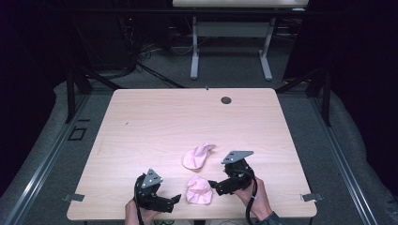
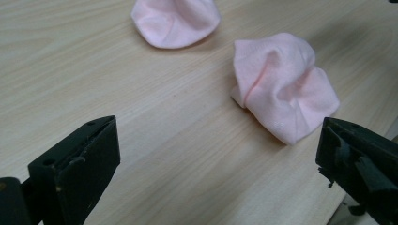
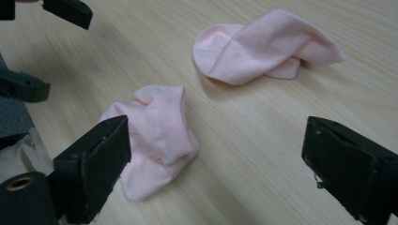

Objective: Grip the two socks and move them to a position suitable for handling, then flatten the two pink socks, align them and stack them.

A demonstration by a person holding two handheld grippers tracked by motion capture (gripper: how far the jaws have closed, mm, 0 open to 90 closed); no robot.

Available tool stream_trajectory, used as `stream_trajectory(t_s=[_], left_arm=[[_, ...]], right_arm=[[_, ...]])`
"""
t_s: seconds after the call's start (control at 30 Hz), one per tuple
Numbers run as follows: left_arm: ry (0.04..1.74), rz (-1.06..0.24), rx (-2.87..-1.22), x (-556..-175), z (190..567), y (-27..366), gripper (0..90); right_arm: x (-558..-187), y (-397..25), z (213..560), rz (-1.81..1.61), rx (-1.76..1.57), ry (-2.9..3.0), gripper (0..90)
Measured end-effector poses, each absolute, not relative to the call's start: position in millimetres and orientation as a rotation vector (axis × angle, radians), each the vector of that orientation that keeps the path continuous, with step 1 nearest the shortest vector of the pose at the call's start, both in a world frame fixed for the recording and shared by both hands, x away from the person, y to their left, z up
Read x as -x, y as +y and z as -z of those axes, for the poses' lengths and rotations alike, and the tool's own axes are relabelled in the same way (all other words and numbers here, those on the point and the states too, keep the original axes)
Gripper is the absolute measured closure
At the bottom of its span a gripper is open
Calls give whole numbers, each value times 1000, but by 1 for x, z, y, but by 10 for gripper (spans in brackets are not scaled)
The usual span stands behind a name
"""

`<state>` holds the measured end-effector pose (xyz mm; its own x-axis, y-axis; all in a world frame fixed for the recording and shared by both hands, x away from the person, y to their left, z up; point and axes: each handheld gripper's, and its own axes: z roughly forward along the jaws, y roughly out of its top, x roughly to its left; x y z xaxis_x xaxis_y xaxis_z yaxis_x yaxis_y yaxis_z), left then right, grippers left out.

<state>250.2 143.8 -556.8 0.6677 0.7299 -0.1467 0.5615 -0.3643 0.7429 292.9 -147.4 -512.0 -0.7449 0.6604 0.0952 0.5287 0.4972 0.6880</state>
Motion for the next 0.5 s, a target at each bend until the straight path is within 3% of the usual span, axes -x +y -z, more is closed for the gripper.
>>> stream_trajectory(t_s=[0.27, 0.5], left_arm=[[982, -216, -2117, -241, 570, 112, 52], [972, -229, -2132, -239, 576, 98, 239]], right_arm=[[-304, -122, 527, -1051, -1026, 2680, 316], [-313, -104, 541, -986, -1032, 2769, 546]])
